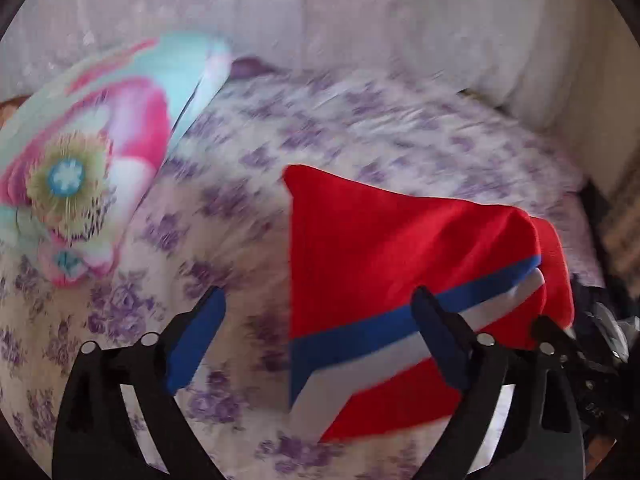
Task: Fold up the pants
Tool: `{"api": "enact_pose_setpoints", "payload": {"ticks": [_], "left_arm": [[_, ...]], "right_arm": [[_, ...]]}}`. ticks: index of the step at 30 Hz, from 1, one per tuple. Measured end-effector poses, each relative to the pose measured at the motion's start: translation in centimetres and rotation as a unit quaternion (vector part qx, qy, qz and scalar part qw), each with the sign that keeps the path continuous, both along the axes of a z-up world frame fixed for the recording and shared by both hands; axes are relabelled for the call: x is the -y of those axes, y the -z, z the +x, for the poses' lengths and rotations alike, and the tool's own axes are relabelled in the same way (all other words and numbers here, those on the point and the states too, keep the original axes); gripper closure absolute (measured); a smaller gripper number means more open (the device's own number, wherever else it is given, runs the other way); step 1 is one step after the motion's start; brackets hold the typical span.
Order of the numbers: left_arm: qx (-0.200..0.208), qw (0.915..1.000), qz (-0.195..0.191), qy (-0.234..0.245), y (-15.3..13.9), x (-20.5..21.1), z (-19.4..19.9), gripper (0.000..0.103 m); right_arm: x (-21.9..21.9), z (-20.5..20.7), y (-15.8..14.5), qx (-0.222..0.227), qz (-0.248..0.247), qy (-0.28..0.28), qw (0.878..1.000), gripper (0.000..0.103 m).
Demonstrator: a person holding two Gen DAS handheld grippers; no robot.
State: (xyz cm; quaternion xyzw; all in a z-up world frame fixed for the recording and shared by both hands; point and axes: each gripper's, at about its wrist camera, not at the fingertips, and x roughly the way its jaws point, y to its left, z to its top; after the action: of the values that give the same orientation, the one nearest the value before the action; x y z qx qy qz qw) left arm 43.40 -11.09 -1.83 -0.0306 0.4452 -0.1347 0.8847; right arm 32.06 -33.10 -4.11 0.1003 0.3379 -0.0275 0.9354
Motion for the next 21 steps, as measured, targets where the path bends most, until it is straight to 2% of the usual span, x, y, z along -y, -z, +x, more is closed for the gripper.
{"api": "enact_pose_setpoints", "payload": {"ticks": [1, 2, 3, 5, 6, 7, 8, 10, 13, 14, 16, 19, 21], "left_arm": [[-0.029, 0.9994, -0.013, -0.012, 1.0, -0.9, 0.8, 0.040], [-0.033, 0.9986, -0.040, -0.013, 1.0, -1.7, 0.8, 0.040], [-0.021, 0.9980, -0.059, -0.008, 0.5, -2.4, 0.1, 0.037], [0.016, 0.9982, -0.058, 0.004, -1.2, -3.4, -2.8, 0.023], [0.036, 0.9978, -0.056, 0.006, -2.1, -3.9, -4.9, 0.009], [0.059, 0.9967, -0.055, 0.002, -2.8, -4.4, -6.6, 0.005], [0.081, 0.9951, -0.056, 0.001, -3.7, -4.8, -9.0, 0.005], [0.092, 0.9940, -0.059, -0.001, -4.6, -5.5, -13.2, 0.005], [0.088, 0.9955, -0.034, -0.001, -4.8, -5.5, -18.9, 0.005], [0.098, 0.9951, -0.013, -0.003, -4.8, -6.0, -21.8, 0.005], [0.128, 0.9912, 0.033, -0.006, -4.5, -5.8, -26.6, 0.005], [0.161, 0.9840, 0.077, -0.002, -4.1, -5.1, -32.1, 0.005], [0.167, 0.9839, 0.063, 0.010, -3.8, -5.2, -35.4, 0.005]], "right_arm": [[0.3, 0.0, 0.7, -0.005, 0.009, 0.006, 1.000, 0.020], [0.6, -0.6, 0.7, 0.007, 0.027, 0.004, 1.000, 0.020], [0.7, -1.8, 0.2, 0.029, 0.036, 0.004, 0.999, 0.020], [0.2, -4.6, -1.1, 0.055, 0.019, 0.002, 0.998, 0.020], [0.0, -6.6, -1.9, 0.067, 0.019, -0.001, 0.998, 0.020], [-0.3, -8.5, -2.4, 0.073, 0.023, -0.002, 0.997, 0.016], [-0.6, -10.8, -3.1, 0.079, 0.032, -0.004, 0.996, 0.012], [-1.4, -14.5, -3.5, 0.081, 0.032, -0.010, 0.996, 0.012], [-3.1, -21.2, -4.8, 0.088, 0.016, -0.026, 0.996, 0.009], [-3.7, -23.6, -5.1, 0.094, 0.012, -0.029, 0.995, 0.006], [-4.9, -28.1, -5.2, 0.110, -0.003, -0.027, 0.994, 0.005], [-6.6, -33.3, -4.5, 0.128, -0.031, -0.027, 0.991, 0.004], [-7.6, -35.8, -4.0, 0.134, -0.045, -0.027, 0.990, 0.004]]}}
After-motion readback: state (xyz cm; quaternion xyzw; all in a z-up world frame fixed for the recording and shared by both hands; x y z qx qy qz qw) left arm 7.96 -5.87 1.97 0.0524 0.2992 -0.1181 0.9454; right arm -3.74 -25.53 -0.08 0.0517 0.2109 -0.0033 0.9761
